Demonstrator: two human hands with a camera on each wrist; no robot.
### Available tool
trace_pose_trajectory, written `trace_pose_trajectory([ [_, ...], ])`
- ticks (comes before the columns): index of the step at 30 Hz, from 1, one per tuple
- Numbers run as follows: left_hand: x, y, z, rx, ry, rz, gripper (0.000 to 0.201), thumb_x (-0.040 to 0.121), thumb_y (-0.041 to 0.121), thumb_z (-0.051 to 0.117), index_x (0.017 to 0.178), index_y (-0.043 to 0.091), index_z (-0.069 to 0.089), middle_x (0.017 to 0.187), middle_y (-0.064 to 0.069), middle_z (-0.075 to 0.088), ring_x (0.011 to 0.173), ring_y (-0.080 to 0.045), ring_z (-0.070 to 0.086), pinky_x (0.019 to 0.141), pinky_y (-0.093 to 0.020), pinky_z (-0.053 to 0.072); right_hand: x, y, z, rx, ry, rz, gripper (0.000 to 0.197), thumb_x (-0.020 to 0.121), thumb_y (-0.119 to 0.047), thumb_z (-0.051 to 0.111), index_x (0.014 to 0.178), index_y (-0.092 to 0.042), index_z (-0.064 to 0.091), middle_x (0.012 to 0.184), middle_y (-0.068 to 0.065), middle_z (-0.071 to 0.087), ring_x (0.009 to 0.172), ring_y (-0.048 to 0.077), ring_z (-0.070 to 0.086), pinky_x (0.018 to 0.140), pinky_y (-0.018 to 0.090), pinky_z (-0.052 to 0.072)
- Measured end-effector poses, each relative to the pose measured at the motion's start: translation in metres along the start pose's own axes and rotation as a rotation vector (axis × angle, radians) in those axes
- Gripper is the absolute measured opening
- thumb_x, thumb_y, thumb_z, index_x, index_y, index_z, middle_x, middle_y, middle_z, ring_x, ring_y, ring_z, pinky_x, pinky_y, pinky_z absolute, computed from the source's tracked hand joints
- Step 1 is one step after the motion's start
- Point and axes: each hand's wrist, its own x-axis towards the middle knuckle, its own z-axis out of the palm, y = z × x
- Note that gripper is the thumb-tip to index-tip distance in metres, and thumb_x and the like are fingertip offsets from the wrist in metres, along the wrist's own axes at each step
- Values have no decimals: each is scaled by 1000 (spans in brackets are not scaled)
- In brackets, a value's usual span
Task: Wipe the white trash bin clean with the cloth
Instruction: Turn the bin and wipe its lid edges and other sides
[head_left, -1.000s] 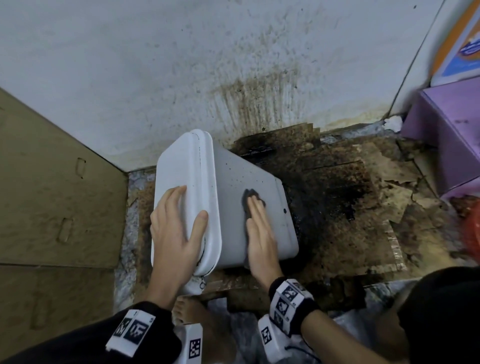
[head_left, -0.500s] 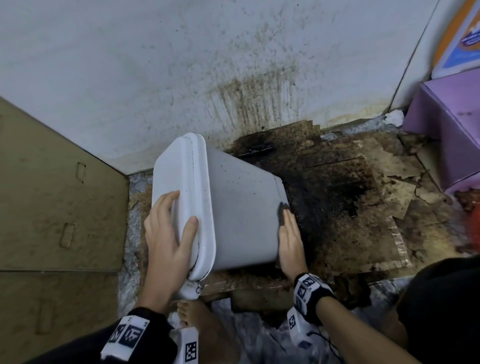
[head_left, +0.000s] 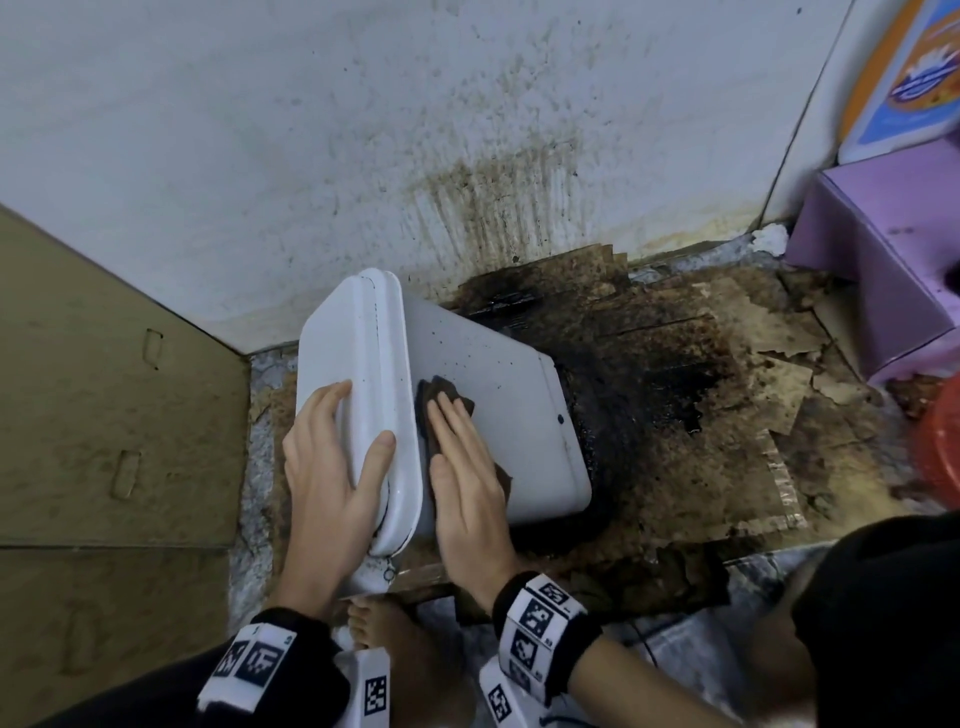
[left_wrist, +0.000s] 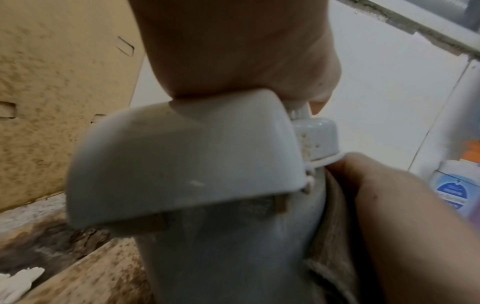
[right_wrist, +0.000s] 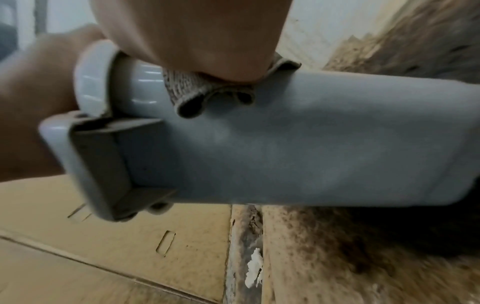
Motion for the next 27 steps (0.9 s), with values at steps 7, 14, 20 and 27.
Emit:
trace_pose_trajectory([
  [7, -1, -5, -3, -21, -1, -24, 62, 98, 58, 43, 151, 27, 38, 154, 10, 35, 145, -16, 28, 121, -46, 27, -6, 87, -34, -85, 8, 62, 49, 109, -12, 34, 159, -14, 33, 167, -6, 27, 156, 8, 19, 128, 30, 15],
  [14, 0, -3, -3, -36, -6, -28, 61, 98, 58, 43, 150, 27, 39, 154, 11, 36, 144, -13, 28, 120, -47, 28, -3, 156, -54, -83, 160, 598, 50, 110, -17, 31, 160, -13, 27, 169, 2, 21, 157, 16, 13, 128, 30, 5],
  [20, 0, 0, -2, -20, -6, -21, 63, 97, 59, 43, 151, 27, 38, 154, 13, 35, 144, -15, 28, 121, -52, 28, -1, 83, -19, -30, 191, 422, 54, 104, -31, 30, 157, -21, 36, 167, -8, 28, 154, 4, 18, 127, 26, 10],
  [27, 0, -9, -5, -6, 5, -14, 62, 98, 58, 43, 151, 26, 38, 153, 10, 36, 142, -11, 28, 120, -44, 28, 3, 22, -7, -44, -57, 48, 51, 110, -26, 29, 161, -20, 26, 169, -10, 21, 156, 4, 12, 127, 24, 10],
])
